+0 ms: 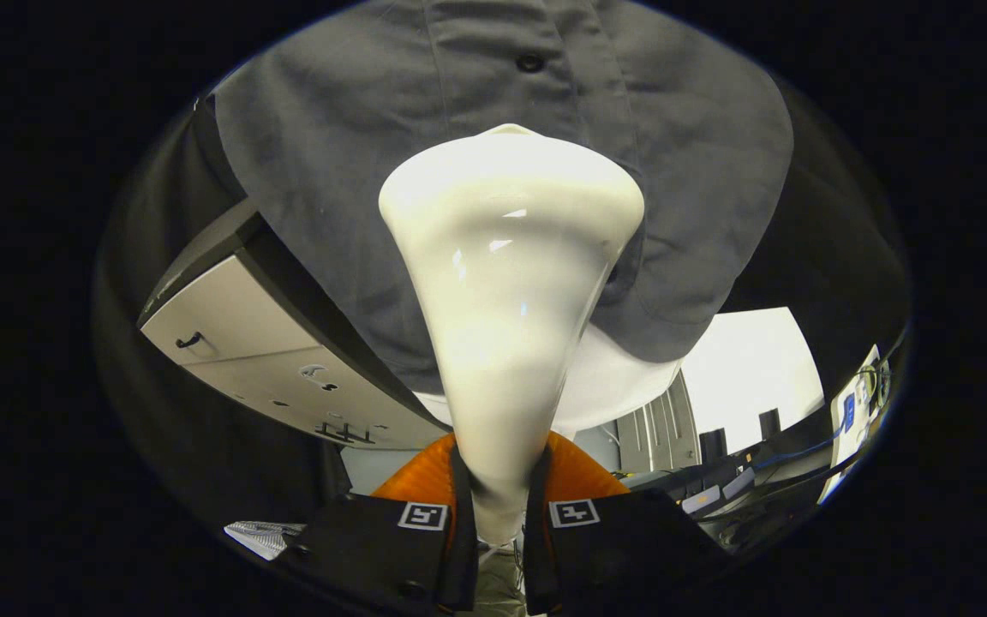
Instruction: Iron the clothes twice with a garment steamer, once on the left side and once on the right side.
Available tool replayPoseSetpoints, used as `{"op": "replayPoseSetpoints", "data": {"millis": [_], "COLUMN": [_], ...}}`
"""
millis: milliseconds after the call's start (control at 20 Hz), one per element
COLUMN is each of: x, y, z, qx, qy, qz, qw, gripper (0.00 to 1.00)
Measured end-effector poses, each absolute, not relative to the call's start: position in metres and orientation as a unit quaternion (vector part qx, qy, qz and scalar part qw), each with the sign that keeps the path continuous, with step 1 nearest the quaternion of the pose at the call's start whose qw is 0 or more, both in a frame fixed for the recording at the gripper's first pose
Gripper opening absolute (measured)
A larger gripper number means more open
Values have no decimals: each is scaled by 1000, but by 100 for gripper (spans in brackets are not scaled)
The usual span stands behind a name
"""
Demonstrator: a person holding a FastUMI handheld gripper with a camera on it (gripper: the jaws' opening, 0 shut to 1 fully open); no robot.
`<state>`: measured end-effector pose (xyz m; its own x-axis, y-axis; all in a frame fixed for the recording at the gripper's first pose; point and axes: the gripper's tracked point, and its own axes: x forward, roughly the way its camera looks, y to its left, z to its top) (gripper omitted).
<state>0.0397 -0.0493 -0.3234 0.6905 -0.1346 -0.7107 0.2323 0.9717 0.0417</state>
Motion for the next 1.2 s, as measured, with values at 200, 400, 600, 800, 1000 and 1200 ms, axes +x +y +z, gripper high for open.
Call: {"op": "replayPoseSetpoints", "data": {"millis": [200, 400, 600, 800, 1000, 1200], "x": [41, 41, 41, 39, 45, 53], "y": [-44, -47, -51, -53, -58, -65], "z": [-269, -217, -170, -126, -87, -55], "qx": [48, 31, 15, 3, -10, -7], "qy": [345, 307, 277, 248, 226, 205], "qz": [-94, -87, -82, -78, -74, -78], "qw": [933, 947, 957, 966, 971, 976], "gripper": [29, 29, 29, 29, 29, 29]}}
